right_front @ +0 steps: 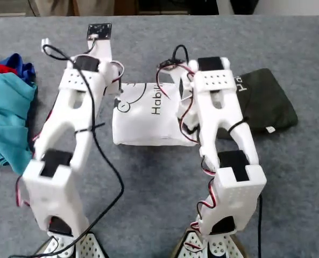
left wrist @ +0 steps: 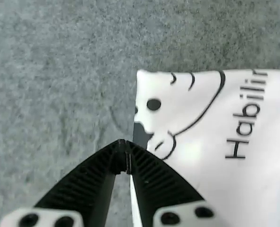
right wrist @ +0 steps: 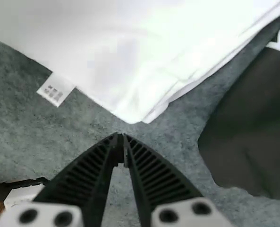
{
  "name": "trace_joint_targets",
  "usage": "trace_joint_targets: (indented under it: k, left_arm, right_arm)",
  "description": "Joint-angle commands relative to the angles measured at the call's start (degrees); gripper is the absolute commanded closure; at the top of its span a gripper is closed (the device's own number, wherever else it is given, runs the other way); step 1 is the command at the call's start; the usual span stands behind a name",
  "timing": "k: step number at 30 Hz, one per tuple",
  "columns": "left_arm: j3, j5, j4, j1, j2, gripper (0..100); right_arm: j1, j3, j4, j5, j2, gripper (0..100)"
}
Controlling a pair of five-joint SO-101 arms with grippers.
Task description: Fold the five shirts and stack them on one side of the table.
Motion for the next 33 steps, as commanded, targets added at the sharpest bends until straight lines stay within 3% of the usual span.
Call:
trace_joint_targets:
  k: [1, 10, 20, 28, 33]
  left_arm:
    - [-14.24, 1.05, 3.25, 0.70, 5.67, 98]
    - [-34.99, 1.14, 10.20, 1.23, 22.55, 98]
    - [-50.64, 2.20, 12.57, 0.53, 38.55, 98]
    - [-76.40, 3.16, 29.45, 3.08, 36.00, 98]
    - [-69.98, 3.52, 29.10, 6.86, 35.65, 98]
  right_arm:
    - [-0.04, 3.30, -4.22, -0.79, -2.95, 99.7]
    - [0.04, 17.98, -23.74, -0.79, 3.91, 99.7]
    - [1.01, 16.48, -23.30, -0.79, 5.49, 99.7]
    - [0.84, 16.48, -24.53, -2.81, 5.49, 99.7]
    - [0.84, 16.48, -24.53, -2.81, 5.58, 99.7]
